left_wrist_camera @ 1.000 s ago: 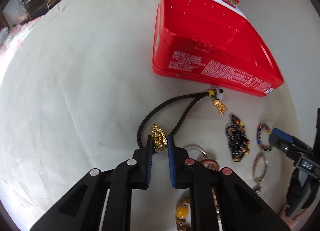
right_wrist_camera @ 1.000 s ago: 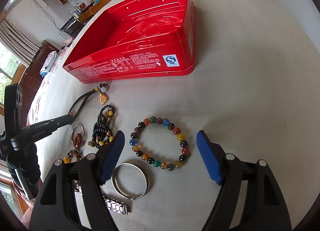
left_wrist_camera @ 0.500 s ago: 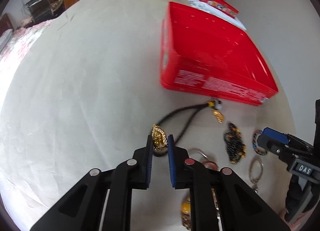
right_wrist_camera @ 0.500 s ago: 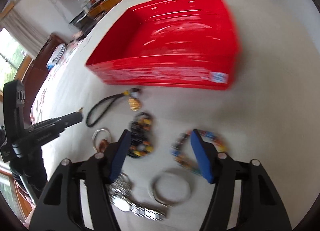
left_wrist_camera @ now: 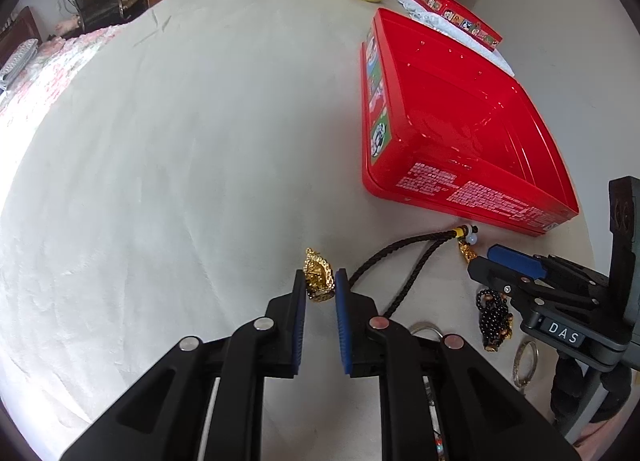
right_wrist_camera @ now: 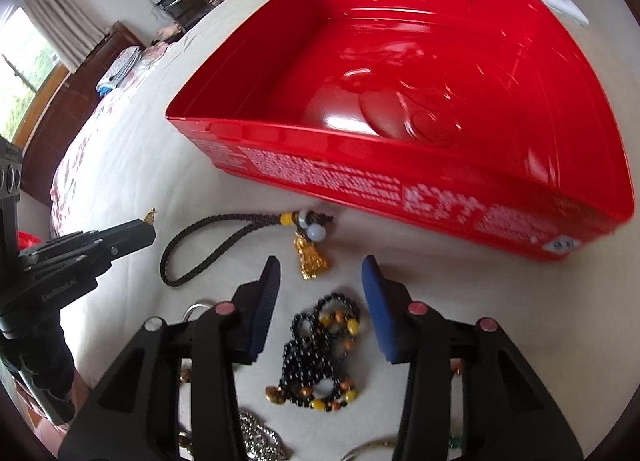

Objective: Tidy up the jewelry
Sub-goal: 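Grasp the black cord near the gold tassel with the right tool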

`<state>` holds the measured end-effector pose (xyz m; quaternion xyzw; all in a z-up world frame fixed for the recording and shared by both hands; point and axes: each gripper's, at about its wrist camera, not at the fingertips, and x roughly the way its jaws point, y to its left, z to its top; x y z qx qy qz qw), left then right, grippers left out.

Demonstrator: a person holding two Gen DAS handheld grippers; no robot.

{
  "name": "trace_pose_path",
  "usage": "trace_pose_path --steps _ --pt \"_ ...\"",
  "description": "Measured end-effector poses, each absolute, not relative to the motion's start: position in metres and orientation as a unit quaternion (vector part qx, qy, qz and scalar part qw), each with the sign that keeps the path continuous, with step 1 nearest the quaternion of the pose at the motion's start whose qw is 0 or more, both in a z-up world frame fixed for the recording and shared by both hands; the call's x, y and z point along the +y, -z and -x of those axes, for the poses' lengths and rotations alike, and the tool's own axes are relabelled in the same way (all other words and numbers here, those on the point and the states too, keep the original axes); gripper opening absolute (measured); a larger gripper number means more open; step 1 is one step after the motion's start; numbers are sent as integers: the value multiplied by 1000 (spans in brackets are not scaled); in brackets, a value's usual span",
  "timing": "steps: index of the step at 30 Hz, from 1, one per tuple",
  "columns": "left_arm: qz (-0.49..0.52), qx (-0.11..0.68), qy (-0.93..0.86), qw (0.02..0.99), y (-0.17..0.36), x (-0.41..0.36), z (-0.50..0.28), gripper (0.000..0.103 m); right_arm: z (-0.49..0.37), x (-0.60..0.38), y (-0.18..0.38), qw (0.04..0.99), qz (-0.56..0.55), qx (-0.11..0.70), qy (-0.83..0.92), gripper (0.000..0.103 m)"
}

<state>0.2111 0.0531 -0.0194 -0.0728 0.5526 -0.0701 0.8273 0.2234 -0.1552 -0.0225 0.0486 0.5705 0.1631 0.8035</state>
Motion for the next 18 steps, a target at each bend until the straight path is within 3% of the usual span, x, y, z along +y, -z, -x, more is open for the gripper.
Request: trace_pose_path --steps 4,6,18 --pt "74 556 70 825 22 49 -218 14 -224 -143 26 804 -17 568 -174 27" --pt "72 556 70 825 23 48 -218 14 -222 -138 27 809 8 563 -170 15" --pt "80 549 74 828 20 52 -217 14 -212 -169 5 802 -72 555 -210 14"
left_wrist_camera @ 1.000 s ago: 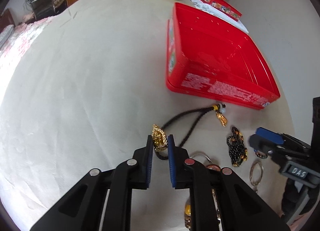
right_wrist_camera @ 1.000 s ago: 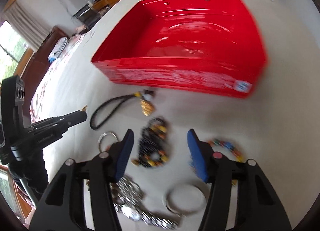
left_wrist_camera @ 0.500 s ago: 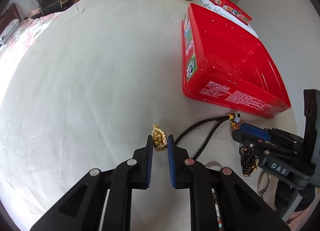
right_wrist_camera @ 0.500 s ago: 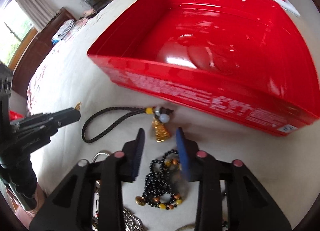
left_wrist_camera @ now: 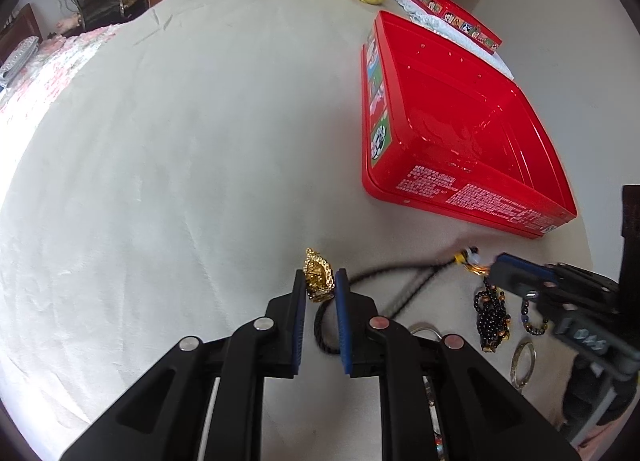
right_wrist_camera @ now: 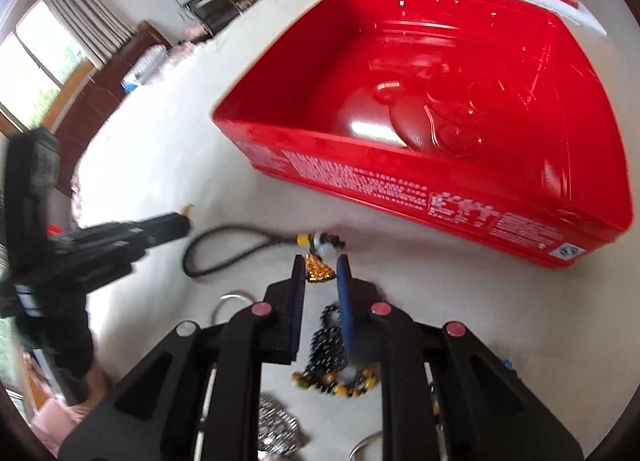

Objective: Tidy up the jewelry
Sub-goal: 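Grasp the black cord near the gold tassel with the right tool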

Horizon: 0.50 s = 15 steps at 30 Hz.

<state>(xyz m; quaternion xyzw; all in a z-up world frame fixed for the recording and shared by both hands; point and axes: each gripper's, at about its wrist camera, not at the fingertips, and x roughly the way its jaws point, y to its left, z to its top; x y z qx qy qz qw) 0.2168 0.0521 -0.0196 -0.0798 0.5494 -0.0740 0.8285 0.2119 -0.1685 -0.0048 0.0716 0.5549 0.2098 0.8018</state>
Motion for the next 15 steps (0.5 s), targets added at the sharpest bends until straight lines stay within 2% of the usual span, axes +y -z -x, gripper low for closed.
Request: trace_pose_path --steps 8,15 --pt "83 543 79 832 15 54 -213 14 -195 -202 -24 812 -113 533 -208 14" --pt "78 546 81 830 18 54 -214 14 -208 -193 0 801 -120 557 -185 14"
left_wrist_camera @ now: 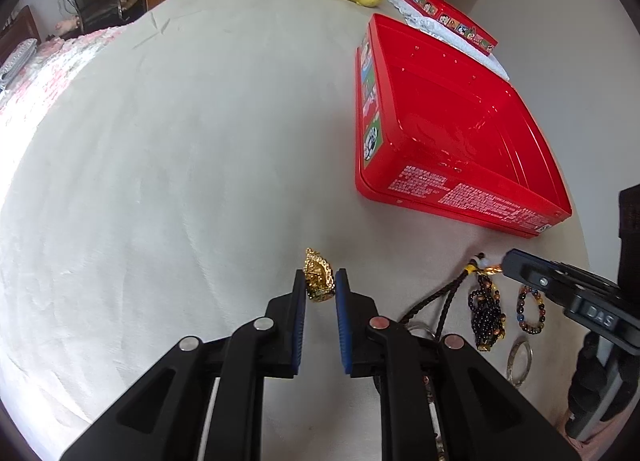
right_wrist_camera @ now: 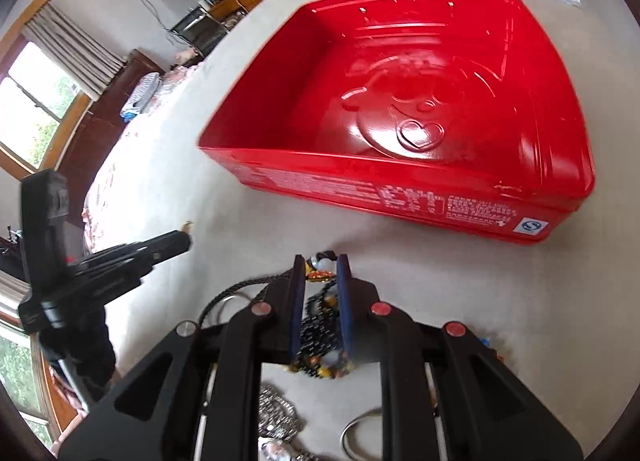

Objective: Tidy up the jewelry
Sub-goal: 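Grasp the black cord near the gold tassel with the right tool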

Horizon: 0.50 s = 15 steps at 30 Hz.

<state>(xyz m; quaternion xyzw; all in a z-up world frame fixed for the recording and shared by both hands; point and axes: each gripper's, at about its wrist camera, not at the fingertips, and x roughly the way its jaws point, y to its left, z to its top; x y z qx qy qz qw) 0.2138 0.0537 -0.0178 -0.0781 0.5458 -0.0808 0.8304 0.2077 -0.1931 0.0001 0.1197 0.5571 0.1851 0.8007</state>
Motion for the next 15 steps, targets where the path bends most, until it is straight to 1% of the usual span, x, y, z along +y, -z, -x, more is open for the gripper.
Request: trace_pose_path --steps 6,8,15 --pt "76 548 81 829 19 53 -214 14 -216 -192 11 791 -132 570 -178 15" --pt "76 548 81 829 19 53 -215 14 -218 -190 14 790 -138 571 -176 18" --pt "76 551 82 827 21 53 -217 14 -223 -191 26 779 -150 585 -172 19"
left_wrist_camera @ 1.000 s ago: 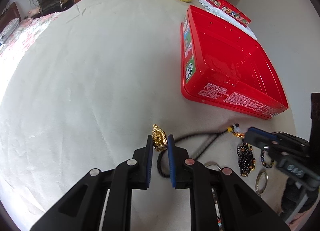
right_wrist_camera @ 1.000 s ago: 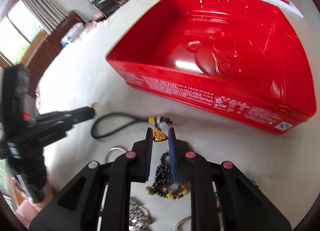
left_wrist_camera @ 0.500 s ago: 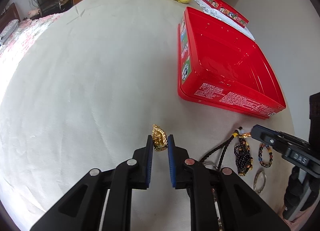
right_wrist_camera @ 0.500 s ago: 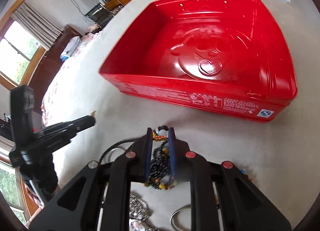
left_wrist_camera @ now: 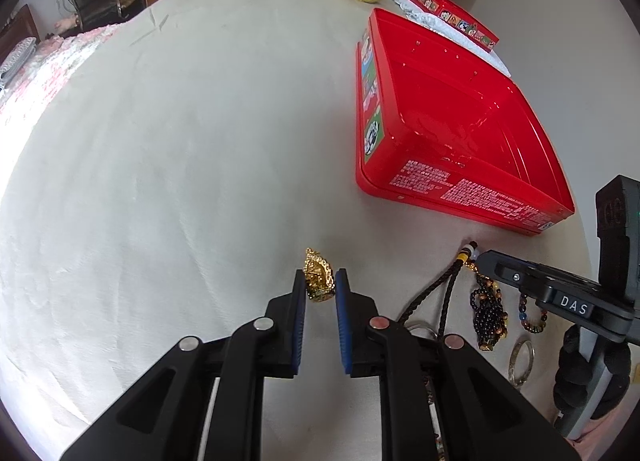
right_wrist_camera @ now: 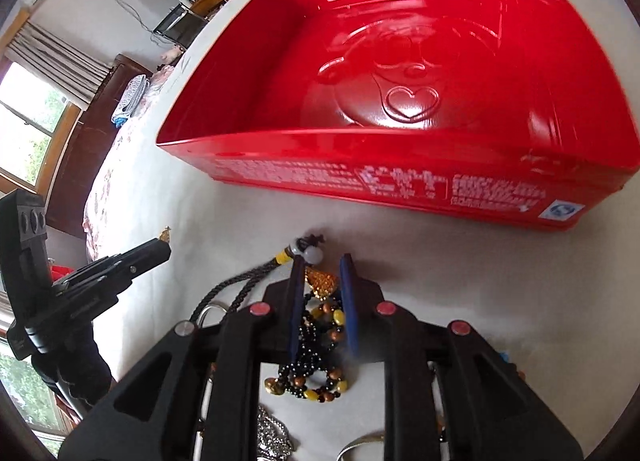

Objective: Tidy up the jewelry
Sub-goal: 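Grasp the black cord near the gold tassel with the right tool, then carry the necklace with both tools over into the red box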

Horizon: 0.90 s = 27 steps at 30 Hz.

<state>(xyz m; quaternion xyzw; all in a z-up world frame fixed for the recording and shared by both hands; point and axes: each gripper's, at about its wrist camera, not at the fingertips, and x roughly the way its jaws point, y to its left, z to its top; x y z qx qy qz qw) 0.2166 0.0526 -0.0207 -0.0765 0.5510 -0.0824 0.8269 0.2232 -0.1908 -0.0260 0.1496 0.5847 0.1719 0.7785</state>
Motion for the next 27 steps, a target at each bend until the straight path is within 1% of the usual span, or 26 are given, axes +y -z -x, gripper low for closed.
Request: trace_pose_path --steps 1,2,5,6,9,11,13,14,16,19,23,27 --pt "76 551 83 827 21 53 -217 14 -223 -191 25 779 -150 584 -172 19" --pt "76 551 83 827 21 53 -217 14 -222 -191 24 780 -148 584 -171 22" --pt "76 551 83 827 21 53 -217 14 -221 -187 19 785 -129 581 -174 37" --pt "76 551 83 827 21 53 -217 14 -221 -185 18 787 -120 580 -176 40" --pt "74 550 85 827 21 52 -217 14 -218 -170 17 793 -75 579 -176 43" --pt "75 551 86 827 21 52 -217 14 -217 -160 17 798 -40 576 -173 41" --pt "76 552 87 826 21 52 -217 14 -215 -155 17 802 -16 573 -167 34" --pt "76 552 87 826 21 53 -218 14 -215 -155 18 805 1 571 -161 28" --pt "77 552 86 826 21 53 -218 14 -212 -149 19 811 35 563 -152 24" --pt "77 552 86 826 21 55 -219 14 -212 -149 19 813 38 562 -152 23" --pt "77 550 88 827 20 55 -219 14 -215 -168 14 804 -18 569 -172 23" --pt "75 548 90 829 18 55 -217 15 -213 -183 -3 804 -68 558 -191 23"
